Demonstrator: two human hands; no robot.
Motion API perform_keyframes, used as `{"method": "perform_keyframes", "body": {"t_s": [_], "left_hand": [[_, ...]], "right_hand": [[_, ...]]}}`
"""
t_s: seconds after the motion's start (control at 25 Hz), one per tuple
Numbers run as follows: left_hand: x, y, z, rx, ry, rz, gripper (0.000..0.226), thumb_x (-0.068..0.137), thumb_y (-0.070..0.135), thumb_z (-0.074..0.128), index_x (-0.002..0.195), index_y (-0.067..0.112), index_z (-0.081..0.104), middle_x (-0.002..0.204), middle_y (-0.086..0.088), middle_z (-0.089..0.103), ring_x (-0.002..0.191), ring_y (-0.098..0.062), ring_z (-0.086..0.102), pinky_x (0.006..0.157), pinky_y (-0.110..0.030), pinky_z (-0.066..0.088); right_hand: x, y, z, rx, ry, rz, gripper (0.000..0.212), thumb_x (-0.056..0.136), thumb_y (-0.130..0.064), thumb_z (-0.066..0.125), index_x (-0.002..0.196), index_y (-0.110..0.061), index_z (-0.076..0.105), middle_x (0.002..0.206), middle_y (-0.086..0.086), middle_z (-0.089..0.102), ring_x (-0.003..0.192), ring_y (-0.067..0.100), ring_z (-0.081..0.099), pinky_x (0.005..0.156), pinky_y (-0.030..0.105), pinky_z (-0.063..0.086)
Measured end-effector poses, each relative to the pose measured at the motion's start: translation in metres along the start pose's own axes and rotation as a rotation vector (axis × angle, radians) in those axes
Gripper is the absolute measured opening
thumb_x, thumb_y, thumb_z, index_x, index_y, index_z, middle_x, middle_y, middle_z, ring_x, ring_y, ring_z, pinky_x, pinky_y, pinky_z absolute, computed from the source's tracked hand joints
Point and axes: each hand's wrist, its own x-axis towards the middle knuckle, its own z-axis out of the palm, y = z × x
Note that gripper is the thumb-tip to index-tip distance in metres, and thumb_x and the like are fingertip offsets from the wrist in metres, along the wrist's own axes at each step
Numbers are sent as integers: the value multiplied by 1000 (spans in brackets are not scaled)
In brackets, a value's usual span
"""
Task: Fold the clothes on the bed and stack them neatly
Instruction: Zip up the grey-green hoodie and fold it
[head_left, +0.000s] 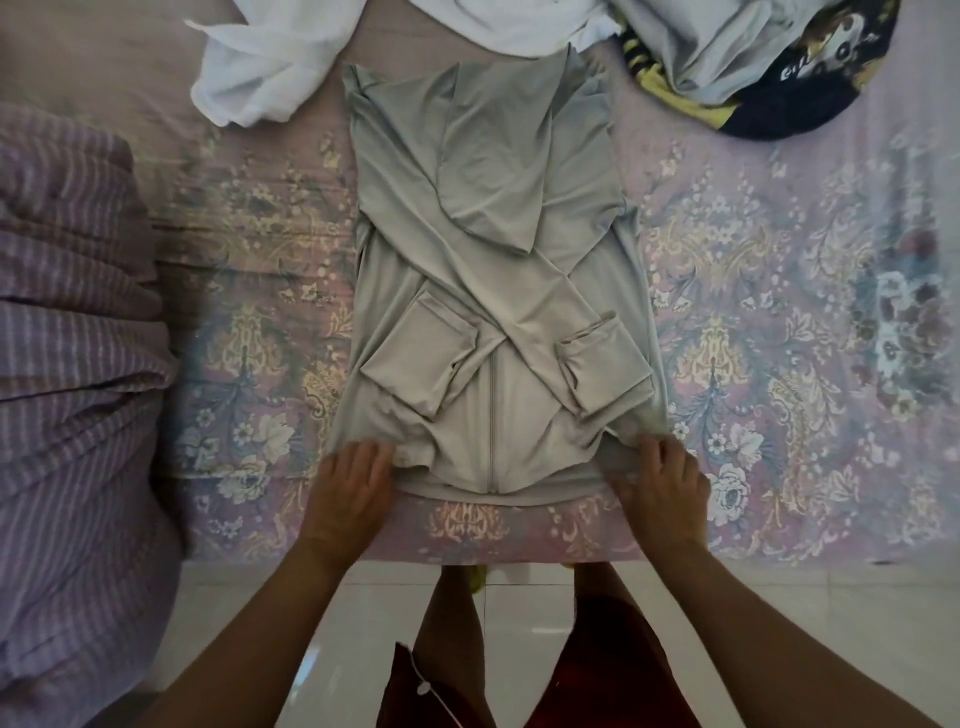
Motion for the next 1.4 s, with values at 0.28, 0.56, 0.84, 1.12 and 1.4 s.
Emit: {"method": "perform_keyframes", "body": {"t_s": [0.28, 0.56, 0.84, 1.12, 1.4], "left_hand": [[-5, -26, -1, 43, 35, 135, 20, 74, 1, 45, 92, 2, 53, 75, -16, 54, 61, -31, 53, 46, -33, 41], [-3, -43, -9, 151, -57, 184, 20, 72, 1, 45, 90, 2, 54, 73, -16, 53, 61, -31, 52, 49, -34, 41], [23, -38, -18, 188, -367, -4, 45, 44, -11, 85, 76, 2, 56, 66, -18, 57, 54, -32, 58, 39, -30, 43], [-13, -48, -27, 141, -199, 111, 25, 61, -3, 48, 84, 6, 47, 70, -15, 47, 53, -31, 52, 38, -29, 39], [-4, -25, -16, -334, -149, -578, 20, 76, -16, 61, 94, -8, 60, 99, -31, 55, 84, -46, 57, 71, -53, 52]], "right_hand": [[39, 35, -13, 36, -95, -221, 15, 89, 2, 70, 101, 9, 63, 98, 31, 64, 86, 47, 64, 72, 52, 50], [52, 48, -31, -250, 96, -703, 43, 72, -7, 86, 106, 3, 62, 100, 24, 68, 83, 40, 68, 65, 44, 56], [56, 18, -22, -267, 60, -872, 42, 59, -1, 88, 97, -4, 68, 89, 13, 69, 76, 31, 66, 66, 36, 52], [34, 52, -23, -354, 73, -928, 47, 45, -6, 95, 78, -9, 62, 70, 8, 62, 60, 23, 59, 59, 32, 51], [23, 24, -9, -266, 266, -997, 43, 79, -17, 47, 112, -7, 71, 120, 15, 70, 105, 30, 69, 89, 42, 51]]}}
